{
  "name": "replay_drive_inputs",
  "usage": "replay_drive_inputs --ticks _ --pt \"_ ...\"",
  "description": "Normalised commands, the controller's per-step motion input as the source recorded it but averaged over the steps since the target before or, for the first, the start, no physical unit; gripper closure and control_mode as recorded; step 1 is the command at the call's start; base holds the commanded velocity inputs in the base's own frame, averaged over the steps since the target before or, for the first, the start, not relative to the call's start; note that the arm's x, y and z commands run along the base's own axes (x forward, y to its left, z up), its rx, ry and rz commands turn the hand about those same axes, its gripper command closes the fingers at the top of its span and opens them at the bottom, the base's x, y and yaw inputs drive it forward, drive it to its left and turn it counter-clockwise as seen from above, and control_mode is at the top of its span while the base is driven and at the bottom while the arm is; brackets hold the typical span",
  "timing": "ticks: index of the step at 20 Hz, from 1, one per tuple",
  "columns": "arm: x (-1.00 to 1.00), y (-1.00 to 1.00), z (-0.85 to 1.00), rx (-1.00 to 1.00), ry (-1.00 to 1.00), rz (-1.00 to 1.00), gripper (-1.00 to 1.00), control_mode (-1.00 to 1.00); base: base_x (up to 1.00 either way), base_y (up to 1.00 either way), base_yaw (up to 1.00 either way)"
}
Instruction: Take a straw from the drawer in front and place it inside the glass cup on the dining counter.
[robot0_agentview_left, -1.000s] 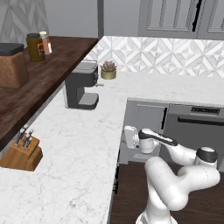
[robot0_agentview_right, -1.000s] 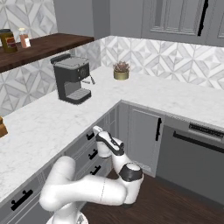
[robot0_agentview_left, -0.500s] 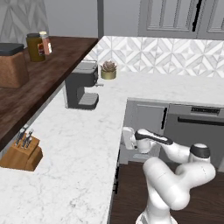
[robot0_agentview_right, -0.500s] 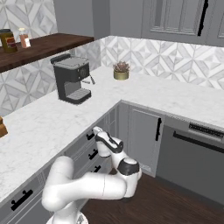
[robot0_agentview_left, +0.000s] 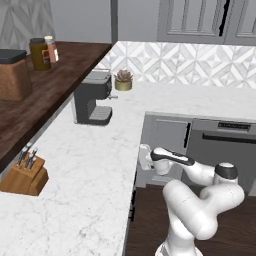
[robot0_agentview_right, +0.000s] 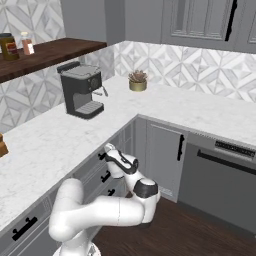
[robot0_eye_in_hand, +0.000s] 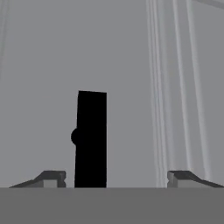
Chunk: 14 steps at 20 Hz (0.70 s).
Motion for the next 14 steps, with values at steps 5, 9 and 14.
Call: replay_drive_inputs --ticks 5,9,14 --pt "0.11 0.41 -0.18 0.01 0.00 0.00 1.00 -1.00 0.00 0.00 0.00" --pt "0.05 0.32 -0.28 0.00 0.05 0.00 1.00 -1.00 0.00 0.00 0.00" --pt "-0.14 -0.18 -0.19 0.00 0.03 0.00 1.00 -1.00 0.00 0.00 0.00"
